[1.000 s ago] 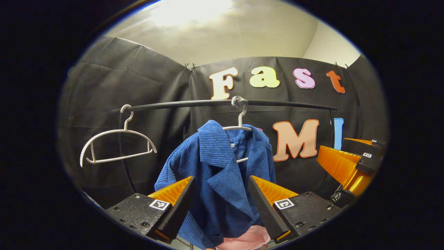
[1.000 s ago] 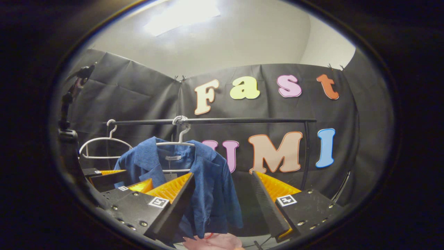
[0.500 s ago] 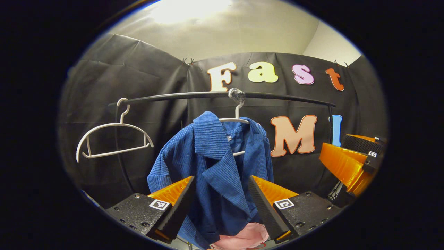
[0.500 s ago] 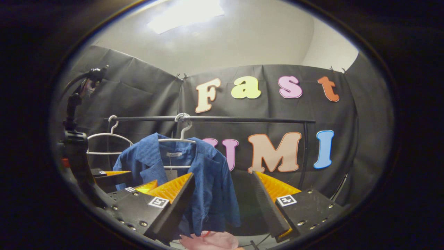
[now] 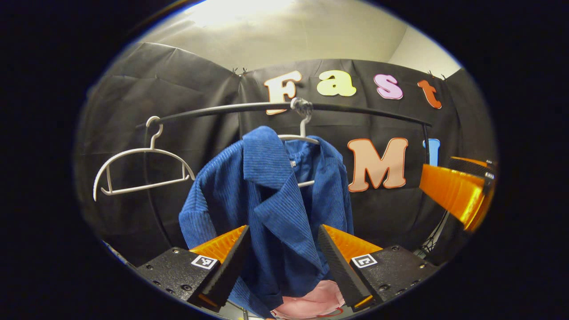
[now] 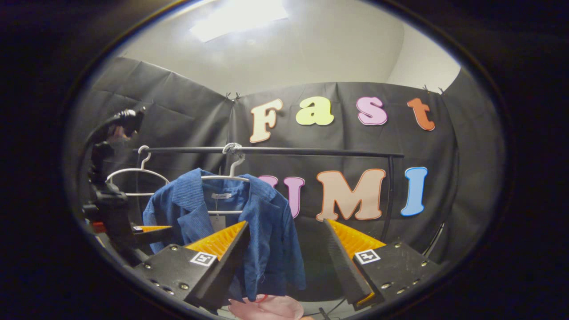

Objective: Grasp the clothes on the hanger with both hands and then place them into the laundry hamper below.

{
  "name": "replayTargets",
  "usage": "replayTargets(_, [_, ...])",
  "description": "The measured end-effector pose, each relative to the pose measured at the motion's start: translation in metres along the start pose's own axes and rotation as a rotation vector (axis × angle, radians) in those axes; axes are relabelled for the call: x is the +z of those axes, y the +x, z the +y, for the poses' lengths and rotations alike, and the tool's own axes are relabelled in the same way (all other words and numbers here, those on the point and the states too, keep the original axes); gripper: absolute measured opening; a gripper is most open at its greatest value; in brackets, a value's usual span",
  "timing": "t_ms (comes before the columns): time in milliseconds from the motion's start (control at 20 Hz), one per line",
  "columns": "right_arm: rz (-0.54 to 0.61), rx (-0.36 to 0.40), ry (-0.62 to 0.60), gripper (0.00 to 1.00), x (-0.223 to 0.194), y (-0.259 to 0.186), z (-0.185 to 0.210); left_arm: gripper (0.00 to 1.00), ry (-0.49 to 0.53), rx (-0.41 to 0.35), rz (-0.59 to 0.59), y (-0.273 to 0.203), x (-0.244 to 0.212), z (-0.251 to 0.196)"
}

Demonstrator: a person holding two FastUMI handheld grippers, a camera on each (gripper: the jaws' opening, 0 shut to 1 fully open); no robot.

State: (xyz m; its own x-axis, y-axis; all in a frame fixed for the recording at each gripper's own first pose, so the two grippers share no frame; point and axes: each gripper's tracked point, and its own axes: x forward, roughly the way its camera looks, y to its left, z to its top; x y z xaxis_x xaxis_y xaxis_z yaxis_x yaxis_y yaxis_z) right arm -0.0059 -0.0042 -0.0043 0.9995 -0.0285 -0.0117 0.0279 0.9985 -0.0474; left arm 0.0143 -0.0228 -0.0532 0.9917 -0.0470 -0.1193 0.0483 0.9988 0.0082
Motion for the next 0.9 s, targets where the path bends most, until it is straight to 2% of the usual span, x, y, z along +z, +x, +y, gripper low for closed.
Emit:
replayTargets(300, [0.012,-0.011,-0.028,0.97,-0.004,0.004,-0.011,0.94,-0.003,0.005,0.065,0.019,-0.032,-0.022])
replayTargets(600, [0.012,-0.006,-0.053,0.97,-0.005,0.014,-0.021,0.92,-0.016,0.028,0.138,0.047,-0.065,-0.025])
replayTargets(750, [0.012,-0.006,-0.060,0.97,-0.006,0.020,-0.025,0.76,-0.036,0.029,0.149,0.057,-0.069,-0.022])
replayTargets(900, [0.012,0.000,-0.058,0.98,-0.010,0.027,-0.026,0.48,-0.053,0.007,0.155,0.063,-0.070,-0.021])
